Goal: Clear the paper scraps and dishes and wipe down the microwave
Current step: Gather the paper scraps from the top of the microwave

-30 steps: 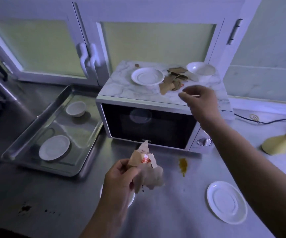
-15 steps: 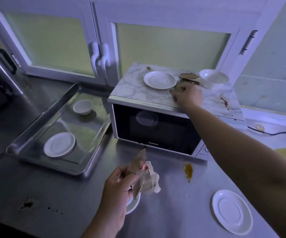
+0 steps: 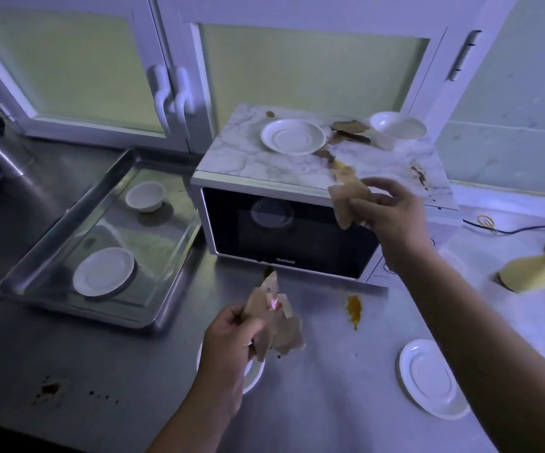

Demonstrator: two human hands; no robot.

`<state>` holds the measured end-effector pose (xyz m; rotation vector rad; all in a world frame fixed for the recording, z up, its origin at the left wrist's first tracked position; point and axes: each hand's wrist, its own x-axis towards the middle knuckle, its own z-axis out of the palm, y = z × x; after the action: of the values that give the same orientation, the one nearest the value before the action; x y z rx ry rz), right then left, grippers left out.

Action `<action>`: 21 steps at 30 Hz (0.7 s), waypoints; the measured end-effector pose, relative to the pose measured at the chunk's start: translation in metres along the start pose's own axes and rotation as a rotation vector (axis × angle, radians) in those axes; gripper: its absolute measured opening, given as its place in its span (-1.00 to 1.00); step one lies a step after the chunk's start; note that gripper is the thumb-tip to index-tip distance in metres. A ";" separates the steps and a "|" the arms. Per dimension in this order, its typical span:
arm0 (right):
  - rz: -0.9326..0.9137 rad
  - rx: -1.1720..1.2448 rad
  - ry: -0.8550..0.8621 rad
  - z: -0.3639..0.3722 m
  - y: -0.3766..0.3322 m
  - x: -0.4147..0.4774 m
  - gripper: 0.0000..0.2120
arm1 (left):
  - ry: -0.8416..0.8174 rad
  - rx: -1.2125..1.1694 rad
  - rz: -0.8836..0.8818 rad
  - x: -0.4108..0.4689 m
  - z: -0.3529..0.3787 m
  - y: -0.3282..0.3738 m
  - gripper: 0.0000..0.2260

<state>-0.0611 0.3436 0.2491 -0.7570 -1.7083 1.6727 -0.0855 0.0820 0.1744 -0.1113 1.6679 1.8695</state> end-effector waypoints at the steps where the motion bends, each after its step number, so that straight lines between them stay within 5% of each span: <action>1: 0.014 0.041 -0.038 -0.001 0.006 -0.018 -0.75 | 0.011 0.005 -0.002 0.000 0.002 0.000 -0.79; 6: 0.150 0.166 -0.265 0.003 0.049 -0.109 -0.95 | 0.015 0.026 0.004 0.001 0.007 -0.006 -0.92; 10: 0.326 0.149 -0.356 0.007 0.080 -0.143 -0.87 | -0.055 0.033 -0.021 -0.002 0.010 -0.006 -0.88; 21: 0.254 0.175 -0.572 0.003 0.074 -0.140 -0.84 | -0.081 0.101 -0.004 -0.009 0.011 -0.007 -0.75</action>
<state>0.0246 0.2369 0.1692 -0.4479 -1.8496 2.3498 -0.0710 0.0883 0.1741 0.0023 1.7010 1.7595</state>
